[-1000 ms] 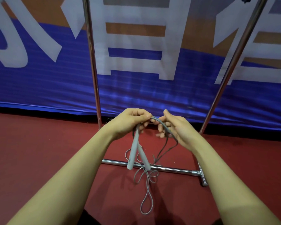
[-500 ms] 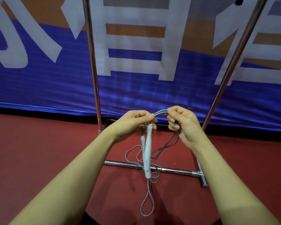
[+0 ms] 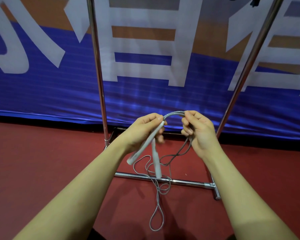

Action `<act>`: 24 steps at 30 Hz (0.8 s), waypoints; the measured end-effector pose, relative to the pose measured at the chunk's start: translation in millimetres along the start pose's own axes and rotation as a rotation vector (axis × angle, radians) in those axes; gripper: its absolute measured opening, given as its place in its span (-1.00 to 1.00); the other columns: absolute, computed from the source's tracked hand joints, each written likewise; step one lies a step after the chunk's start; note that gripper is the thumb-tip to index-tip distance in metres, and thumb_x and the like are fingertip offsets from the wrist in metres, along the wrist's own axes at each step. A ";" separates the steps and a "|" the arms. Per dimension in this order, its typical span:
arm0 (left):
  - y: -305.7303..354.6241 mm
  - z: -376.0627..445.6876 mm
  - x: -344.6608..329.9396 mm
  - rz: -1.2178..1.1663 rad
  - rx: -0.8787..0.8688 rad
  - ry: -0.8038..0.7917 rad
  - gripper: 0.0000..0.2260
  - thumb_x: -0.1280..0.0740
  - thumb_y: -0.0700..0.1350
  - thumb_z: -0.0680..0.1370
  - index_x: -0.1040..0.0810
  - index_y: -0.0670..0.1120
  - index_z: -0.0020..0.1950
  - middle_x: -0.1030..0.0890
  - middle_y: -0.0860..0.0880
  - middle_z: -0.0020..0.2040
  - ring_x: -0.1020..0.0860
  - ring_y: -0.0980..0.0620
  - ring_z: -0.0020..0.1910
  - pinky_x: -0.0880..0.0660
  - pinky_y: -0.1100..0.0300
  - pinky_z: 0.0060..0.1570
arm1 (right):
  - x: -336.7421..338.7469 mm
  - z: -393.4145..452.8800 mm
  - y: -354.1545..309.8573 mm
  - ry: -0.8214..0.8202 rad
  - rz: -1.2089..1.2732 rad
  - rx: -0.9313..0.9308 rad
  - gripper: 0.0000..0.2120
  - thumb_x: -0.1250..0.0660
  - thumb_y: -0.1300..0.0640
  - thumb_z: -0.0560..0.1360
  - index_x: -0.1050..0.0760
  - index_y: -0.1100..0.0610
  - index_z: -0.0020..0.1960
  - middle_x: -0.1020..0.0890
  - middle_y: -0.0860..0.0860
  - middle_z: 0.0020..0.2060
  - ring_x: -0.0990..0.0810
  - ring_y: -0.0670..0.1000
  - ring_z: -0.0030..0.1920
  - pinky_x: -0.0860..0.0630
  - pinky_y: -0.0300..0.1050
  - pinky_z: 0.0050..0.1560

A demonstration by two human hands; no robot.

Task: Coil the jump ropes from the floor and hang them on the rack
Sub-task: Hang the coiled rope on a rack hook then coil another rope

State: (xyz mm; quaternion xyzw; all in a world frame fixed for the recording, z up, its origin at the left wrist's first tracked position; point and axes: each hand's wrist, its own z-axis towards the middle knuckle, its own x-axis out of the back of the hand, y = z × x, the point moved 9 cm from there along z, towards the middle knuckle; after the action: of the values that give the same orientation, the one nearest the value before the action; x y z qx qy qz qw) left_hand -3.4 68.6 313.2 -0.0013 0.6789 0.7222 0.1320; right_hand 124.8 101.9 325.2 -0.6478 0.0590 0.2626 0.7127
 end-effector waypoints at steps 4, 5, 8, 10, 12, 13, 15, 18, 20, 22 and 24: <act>1.6 0.7 5.8 0.063 -0.004 0.054 -0.77 -0.14 -0.11 0.65 -0.44 -0.11 -0.18 -0.40 0.01 -0.43 -0.26 0.13 -0.54 -0.30 0.29 -0.47 | -2.2 -1.2 7.8 -0.080 -0.162 -0.110 -0.81 -0.18 0.22 0.58 -0.43 0.20 -0.20 -0.49 0.01 -0.52 -0.28 -0.10 -0.58 -0.22 -0.17 -0.38; 1.4 -0.1 6.5 0.083 -0.005 0.058 -0.76 -0.14 -0.11 0.65 -0.44 -0.12 -0.19 -0.39 0.01 -0.43 -0.24 0.13 -0.53 -0.24 0.32 -0.49 | -3.7 -2.5 9.1 -0.112 -0.243 -0.120 -0.80 -0.20 0.18 0.57 -0.46 0.21 -0.20 -0.49 0.02 -0.52 -0.30 -0.09 -0.58 -0.23 -0.17 -0.38; -0.8 -2.1 6.0 0.131 0.013 0.046 -0.76 -0.15 -0.11 0.65 -0.44 -0.14 -0.18 -0.38 -0.01 -0.43 -0.21 0.13 -0.52 -0.14 0.33 -0.51 | -9.6 -6.3 11.9 -0.165 -0.402 -0.109 -0.80 -0.24 0.14 0.56 -0.52 0.19 -0.19 -0.52 0.04 -0.51 -0.34 -0.08 -0.59 -0.26 -0.26 -0.47; -1.8 -2.8 5.9 0.128 0.031 0.036 -0.77 -0.15 -0.11 0.65 -0.44 -0.16 -0.16 -0.38 -0.02 -0.44 -0.23 0.13 -0.55 -0.15 0.32 -0.53 | -11.7 -6.2 11.4 -0.151 -0.363 -0.091 -0.82 -0.23 0.17 0.57 -0.49 0.19 -0.18 -0.53 0.06 -0.50 -0.34 -0.07 -0.61 -0.27 -0.30 -0.53; -2.8 -2.9 4.7 0.108 0.046 0.020 -0.78 -0.15 -0.11 0.64 -0.45 -0.18 -0.14 -0.38 -0.05 -0.44 -0.26 0.11 -0.57 -0.19 0.32 -0.54 | -12.0 -4.8 9.4 -0.110 -0.281 -0.069 -0.84 -0.21 0.20 0.58 -0.47 0.19 -0.15 -0.51 0.09 -0.49 -0.29 -0.08 -0.61 -0.25 -0.30 -0.55; -3.8 -2.9 3.3 0.093 0.050 0.010 -0.78 -0.17 -0.09 0.62 -0.46 -0.19 -0.13 -0.38 -0.06 -0.44 -0.27 0.09 -0.57 -0.22 0.31 -0.54 | -11.9 -4.4 8.0 -0.089 -0.254 -0.055 -0.83 -0.19 0.20 0.60 -0.46 0.18 -0.15 -0.50 0.09 -0.50 -0.26 -0.08 -0.62 -0.23 -0.29 -0.55; -4.9 -2.8 -0.1 0.095 0.043 -0.012 -0.76 -0.22 -0.01 0.56 -0.49 -0.17 -0.12 -0.39 -0.07 -0.44 -0.30 0.06 -0.56 -0.27 0.28 -0.51 | -13.1 -4.6 4.3 -0.055 -0.244 -0.011 -0.81 -0.14 0.19 0.62 -0.44 0.15 -0.15 -0.49 0.09 -0.51 -0.19 -0.09 -0.63 -0.18 -0.28 -0.56; -7.7 -2.9 -3.7 0.155 0.028 -0.045 -0.80 -0.36 0.00 0.50 -0.48 -0.13 -0.12 -0.38 -0.02 -0.44 -0.33 0.06 -0.54 -0.31 0.26 -0.48 | -14.8 -6.3 0.1 -0.011 -0.230 0.031 -0.81 -0.10 0.17 0.64 -0.39 0.13 -0.13 -0.49 0.11 -0.52 -0.15 -0.09 -0.63 -0.13 -0.29 -0.57; -10.9 -2.6 -3.4 0.224 0.037 -0.041 -0.87 -0.42 -0.12 0.48 -0.48 -0.10 -0.14 -0.41 0.00 -0.42 -0.37 0.08 -0.52 -0.36 0.25 -0.47 | -13.3 -6.0 -1.9 0.019 -0.205 0.045 -0.81 -0.08 0.13 0.65 -0.35 0.11 -0.11 -0.51 0.12 -0.51 -0.16 -0.08 -0.64 -0.15 -0.29 -0.57; -14.4 -2.1 -1.4 0.275 0.051 -0.016 -0.90 -0.41 -0.20 0.50 -0.49 -0.11 -0.14 -0.43 0.00 -0.43 -0.38 0.08 -0.51 -0.37 0.25 -0.48 | -11.2 -5.9 -5.2 0.034 -0.174 0.064 -0.80 -0.04 0.09 0.66 -0.32 0.09 -0.11 -0.56 0.14 -0.47 -0.20 -0.06 -0.64 -0.18 -0.27 -0.55; -17.0 -1.9 2.0 0.316 0.068 0.013 -0.90 -0.36 -0.16 0.54 -0.50 -0.12 -0.16 -0.42 0.01 -0.46 -0.38 0.07 -0.50 -0.38 0.24 -0.47 | -9.2 -6.1 -9.6 0.042 -0.122 0.084 -0.80 -0.02 0.07 0.67 -0.29 0.08 -0.10 -0.62 0.18 -0.39 -0.25 -0.02 -0.63 -0.19 -0.24 -0.53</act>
State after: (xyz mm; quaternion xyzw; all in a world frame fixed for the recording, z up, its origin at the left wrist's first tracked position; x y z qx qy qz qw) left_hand -2.4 67.8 296.0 0.1053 0.6957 0.7104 0.0121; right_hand 122.9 93.1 336.7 -0.6251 0.0455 0.2022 0.7525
